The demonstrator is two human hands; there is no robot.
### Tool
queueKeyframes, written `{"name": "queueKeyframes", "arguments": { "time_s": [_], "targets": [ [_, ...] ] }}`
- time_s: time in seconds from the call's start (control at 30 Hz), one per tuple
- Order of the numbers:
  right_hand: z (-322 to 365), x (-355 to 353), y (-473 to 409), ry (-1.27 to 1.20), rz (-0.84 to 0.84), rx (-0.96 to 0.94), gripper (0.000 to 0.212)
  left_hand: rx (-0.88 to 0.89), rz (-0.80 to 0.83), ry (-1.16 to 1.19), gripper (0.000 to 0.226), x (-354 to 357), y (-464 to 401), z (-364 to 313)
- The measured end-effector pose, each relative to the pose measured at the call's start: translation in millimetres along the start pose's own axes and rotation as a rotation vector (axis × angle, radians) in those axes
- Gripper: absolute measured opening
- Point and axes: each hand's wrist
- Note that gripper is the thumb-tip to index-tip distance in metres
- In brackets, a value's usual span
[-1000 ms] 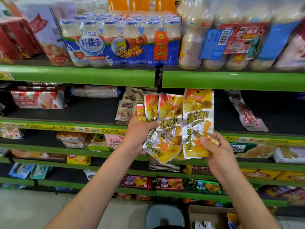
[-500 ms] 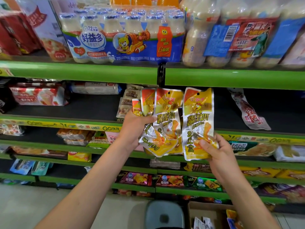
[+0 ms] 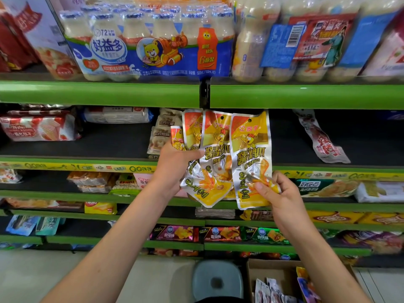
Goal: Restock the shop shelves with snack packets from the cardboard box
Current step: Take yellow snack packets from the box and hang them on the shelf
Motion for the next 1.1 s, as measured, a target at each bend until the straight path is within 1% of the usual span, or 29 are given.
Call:
{"name": "queueKeyframes", "arguments": {
  "time_s": [0.1,0.37,0.4,0.53,0.7,0.87,0.9,0.97,1.0,1.03,1.1],
  "targets": [
    [-1,-1,2,-0.004,-0.002,-0.011,0.041,-0.009,0.011,0.005,0.036,2,2,-1],
    [-1,-3,6,0.036,-0.023,-0.002,0.034,-0.021,-0.001,0.022,0.035,6,4,1],
    [-2,-3,6,0.043,-0.028,-0.004,0.034,-0.026,-0.001,0.028,0.035,7,4,1],
    [-3,-6,7,0.043,-0.049,0.011,0.049,-0.040,0.003,0.044,0.036,8,5,1],
    [-4,-9,8,0.029,-0.045,0.030,0.048,-0.035,0.020,0.055,0.036,11,4,4],
    [-7,-11,6,-0.008,-0.075,0.041,0.046,-0.040,0.015,0.052,0.038,12,2,7],
    [-7,-13,4,-0.005,-0.091,0.044,0.041,-0.041,0.013,0.049,0.037,11,1,8],
    [-5,-20,-3,0.026,-0.139,0.046,0.021,-0.035,0.002,0.043,0.035,9,0,9],
    [-2,-24,-9,0.043,-0.167,0.048,0.013,-0.035,-0.009,0.050,0.034,7,-1,9],
    [2,-29,-17,0.060,-0.194,0.048,0.012,-0.036,-0.019,0.057,0.032,6,-1,9],
    [9,-37,-38,0.085,-0.240,0.040,0.019,-0.039,-0.040,0.054,0.030,4,-1,10]
  ]
}}
Point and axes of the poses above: each hand's wrist, its own y-axis away from the middle knuckle, its own x-axis out of the palm, z = x × y, and after that the axes turned 4 degrees about -x, right-handed
